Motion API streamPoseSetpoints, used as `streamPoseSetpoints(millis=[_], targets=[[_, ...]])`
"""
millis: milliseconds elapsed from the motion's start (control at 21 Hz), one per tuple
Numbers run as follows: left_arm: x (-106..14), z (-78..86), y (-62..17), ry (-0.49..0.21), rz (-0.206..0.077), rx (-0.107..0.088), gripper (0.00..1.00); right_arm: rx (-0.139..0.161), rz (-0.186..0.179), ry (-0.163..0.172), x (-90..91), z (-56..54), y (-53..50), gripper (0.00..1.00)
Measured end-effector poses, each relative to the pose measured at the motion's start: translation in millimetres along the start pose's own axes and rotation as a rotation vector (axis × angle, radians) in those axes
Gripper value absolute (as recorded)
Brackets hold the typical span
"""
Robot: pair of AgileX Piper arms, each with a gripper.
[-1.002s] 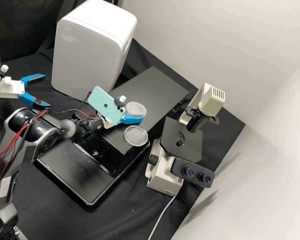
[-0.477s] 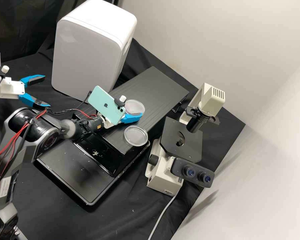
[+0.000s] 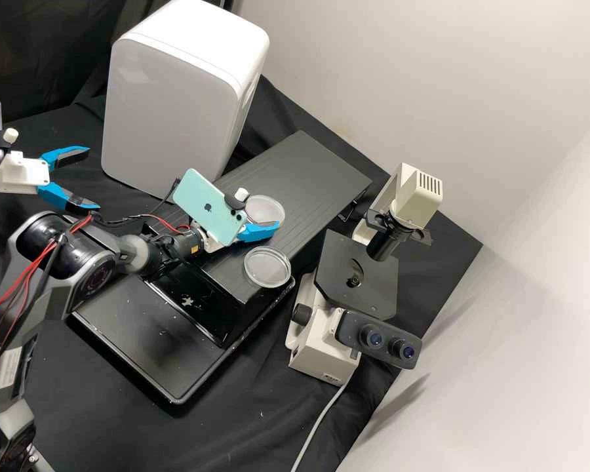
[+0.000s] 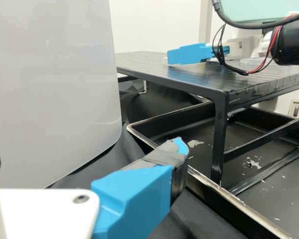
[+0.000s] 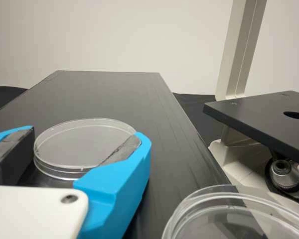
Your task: Place the lid on the petri dish
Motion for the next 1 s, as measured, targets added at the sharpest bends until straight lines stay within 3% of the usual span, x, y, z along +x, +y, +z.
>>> streamPoseSetpoints(millis=[239, 716, 811, 1002], targets=[[0.0, -0.8, 0.2, 0.009, 0.002, -0.004, 1.00, -0.001, 0.001, 0.005, -3.0, -1.3, -0.3, 0.00], [0.9, -1.1, 1.1, 0.013, 0.007, 0.002, 1.00, -0.015, -0.003, 0.050, -43.4, -11.5, 5.1, 0.00], [0.9, -1.1, 1.1, 0.013, 0.007, 0.002, 1.00, -0.014, 0.022, 0.075, -50.7, -14.6, 8.5, 0.00], [0.9, -1.1, 1.1, 0.013, 0.007, 0.002, 1.00, -0.041, 0.068, 0.127, -64.7, -20.9, 17.7, 0.00]])
